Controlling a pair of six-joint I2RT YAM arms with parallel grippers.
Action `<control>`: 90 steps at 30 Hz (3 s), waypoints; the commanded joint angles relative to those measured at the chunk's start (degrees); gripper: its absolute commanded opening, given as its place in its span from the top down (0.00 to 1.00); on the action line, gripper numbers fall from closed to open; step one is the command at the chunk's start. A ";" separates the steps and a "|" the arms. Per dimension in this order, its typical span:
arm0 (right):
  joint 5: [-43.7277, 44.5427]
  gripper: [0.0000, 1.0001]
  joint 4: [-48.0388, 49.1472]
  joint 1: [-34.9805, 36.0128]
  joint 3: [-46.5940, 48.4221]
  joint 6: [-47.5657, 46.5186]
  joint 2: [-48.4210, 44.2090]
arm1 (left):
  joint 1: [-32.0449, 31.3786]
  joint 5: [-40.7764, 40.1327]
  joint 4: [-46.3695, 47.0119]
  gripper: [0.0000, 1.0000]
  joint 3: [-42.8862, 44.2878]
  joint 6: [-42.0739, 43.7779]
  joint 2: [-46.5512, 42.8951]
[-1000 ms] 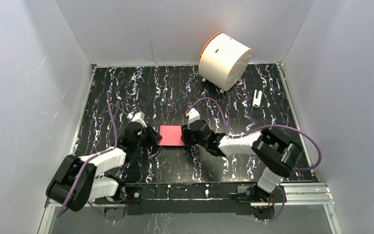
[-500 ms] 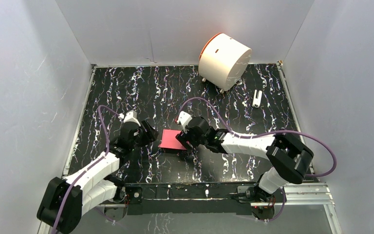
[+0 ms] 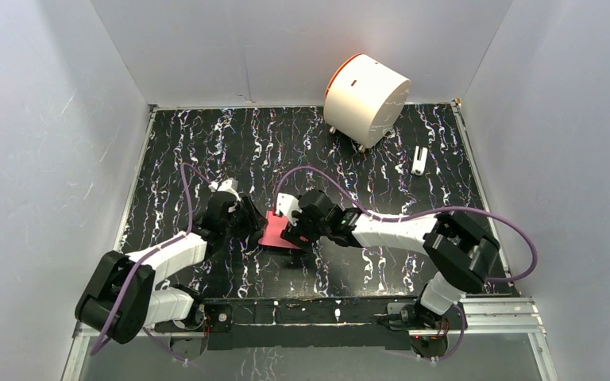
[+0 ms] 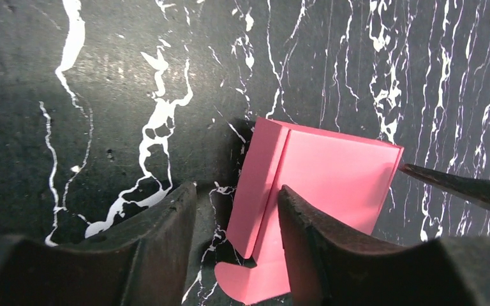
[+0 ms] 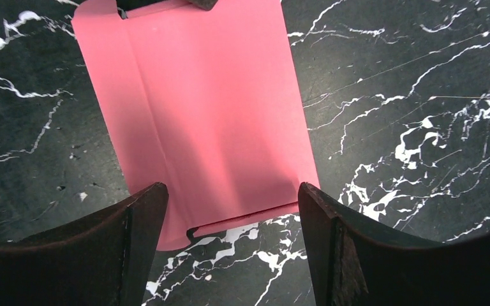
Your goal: Fold the paper box
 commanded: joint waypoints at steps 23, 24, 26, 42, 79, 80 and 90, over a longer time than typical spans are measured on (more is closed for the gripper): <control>4.12 0.15 -0.90 5.40 3.84 -7.27 -0.49 | 0.23 3.43 -2.82 0.79 1.72 3.63 9.10; 4.11 0.15 -0.99 5.70 3.98 -7.40 -0.31 | 0.25 3.44 -2.84 0.79 1.72 3.62 9.19; 4.22 0.14 -0.90 6.11 4.19 -7.55 0.31 | 0.25 3.55 -2.86 0.79 1.72 3.70 9.23; 21.77 0.19 9.69 10.80 2.20 -12.95 12.15 | 0.25 7.33 -1.67 0.79 2.42 2.68 10.08; -5.36 1.00 -18.56 2.72 14.99 -6.10 -0.08 | 2.27 -8.78 -35.22 0.46 23.32 10.27 -20.23; -8.35 1.00 -20.40 1.10 16.39 -5.87 -0.16 | 2.25 -8.87 -35.97 0.46 23.82 11.08 -20.67; -32.03 1.00 -32.64 -10.14 27.43 -6.72 6.49 | 2.23 -0.05 -40.15 0.40 27.07 17.97 -18.43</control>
